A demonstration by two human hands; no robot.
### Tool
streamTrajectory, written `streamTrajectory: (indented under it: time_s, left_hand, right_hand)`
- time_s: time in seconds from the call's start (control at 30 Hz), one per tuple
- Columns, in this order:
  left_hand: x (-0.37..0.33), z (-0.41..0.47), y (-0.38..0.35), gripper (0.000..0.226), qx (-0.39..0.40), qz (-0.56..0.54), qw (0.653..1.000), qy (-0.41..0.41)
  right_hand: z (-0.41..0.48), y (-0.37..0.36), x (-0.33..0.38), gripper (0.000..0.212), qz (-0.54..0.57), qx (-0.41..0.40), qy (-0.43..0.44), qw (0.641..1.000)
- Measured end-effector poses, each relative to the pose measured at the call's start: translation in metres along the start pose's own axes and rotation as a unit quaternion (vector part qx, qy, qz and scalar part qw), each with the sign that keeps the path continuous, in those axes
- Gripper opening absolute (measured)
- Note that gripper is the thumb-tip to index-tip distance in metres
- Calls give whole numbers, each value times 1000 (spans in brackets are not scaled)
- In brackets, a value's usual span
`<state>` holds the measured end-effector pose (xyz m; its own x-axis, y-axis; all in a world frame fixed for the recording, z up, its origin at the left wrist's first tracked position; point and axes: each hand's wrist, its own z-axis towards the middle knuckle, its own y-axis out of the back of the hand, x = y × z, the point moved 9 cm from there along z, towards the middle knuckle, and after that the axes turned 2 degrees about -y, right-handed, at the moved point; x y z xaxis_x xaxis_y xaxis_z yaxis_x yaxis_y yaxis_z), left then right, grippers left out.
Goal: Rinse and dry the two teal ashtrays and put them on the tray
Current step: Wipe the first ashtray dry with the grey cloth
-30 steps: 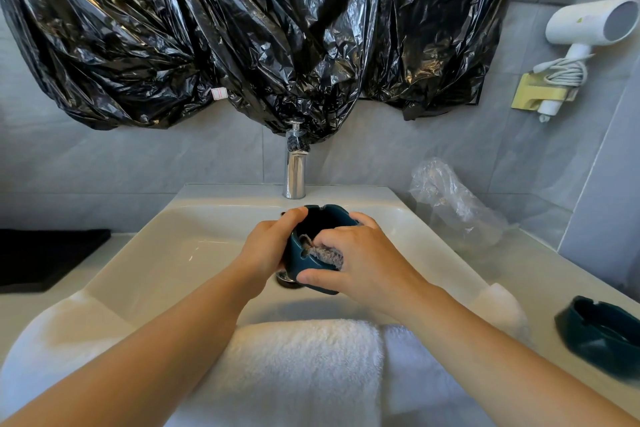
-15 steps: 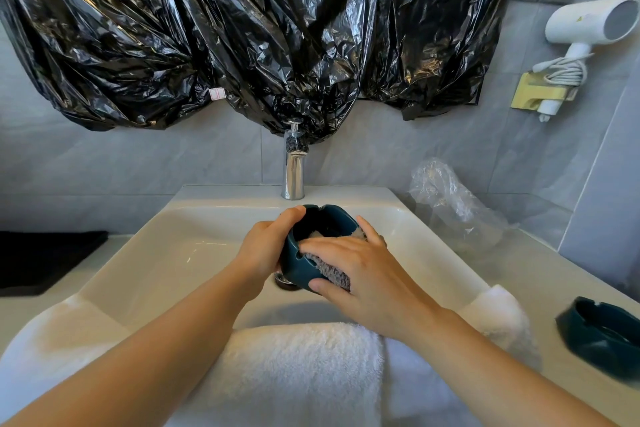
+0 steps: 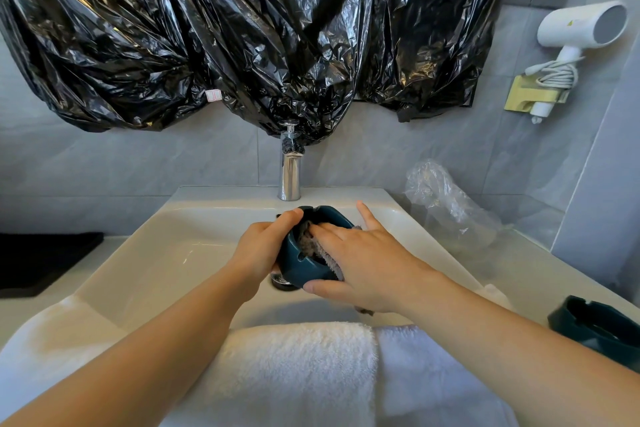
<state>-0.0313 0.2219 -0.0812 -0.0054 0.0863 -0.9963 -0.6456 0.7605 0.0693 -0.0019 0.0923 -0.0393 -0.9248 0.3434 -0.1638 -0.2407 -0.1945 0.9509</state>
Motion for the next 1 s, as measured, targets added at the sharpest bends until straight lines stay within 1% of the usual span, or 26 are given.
streamTrajectory:
  time_s: [0.1,0.17,0.23,0.3,0.37,0.4,0.47,0.57,0.63,0.7,0.77,0.83,0.87,0.93,1.0]
  left_hand:
    - [-2,-2,0,42,-6,13,1000,-7]
    - [-3,-2,-1,42,-4,28,1000,-12]
    - [-2,-1,-2,41,-3,36,999,-16]
    - [-3,-1,-1,41,-7,39,999,-20]
    - [-2,0,1,42,-18,37,999,-16]
    - [-1,0,3,43,-23,35,999,-12]
    - [0,2,6,43,-35,31,999,-6]
    - [0,3,7,47,-33,45,998,-6]
    - [2,3,6,49,-30,57,998,-3]
    - [5,5,10,47,-46,51,998,7]
    - [8,7,16,45,-75,33,996,21]
    - [8,7,23,42,-103,18,994,28]
    - [7,6,25,41,-115,14,993,28]
    - [6,6,30,41,-128,20,991,25]
    - [5,6,31,44,-133,35,990,20]
  right_hand:
    - [3,2,2,73,-52,6,-32,998]
    - [4,5,11,65,-83,14,-24,996]
    - [5,5,18,55,-76,5,-9,997]
    - [4,7,16,46,-21,-27,-13,999]
    - [2,5,5,38,102,-50,-45,992]
    - [0,2,-1,37,168,-59,-68,982]
    - [-3,-6,-10,36,289,-71,-105,949]
    - [-5,-18,-14,35,483,-79,-113,865]
    - [-7,-20,-22,28,552,-87,-124,820]
    - [-12,-20,-36,26,606,-102,-155,773]
    - [-18,-23,-52,28,641,-126,-197,731]
    - [-25,-29,-68,25,650,-159,-246,701]
    - [-28,-35,-77,24,644,-173,-282,689]
    - [-35,-49,-90,29,620,-174,-358,677]
    - [-38,-61,-98,31,612,-170,-400,661]
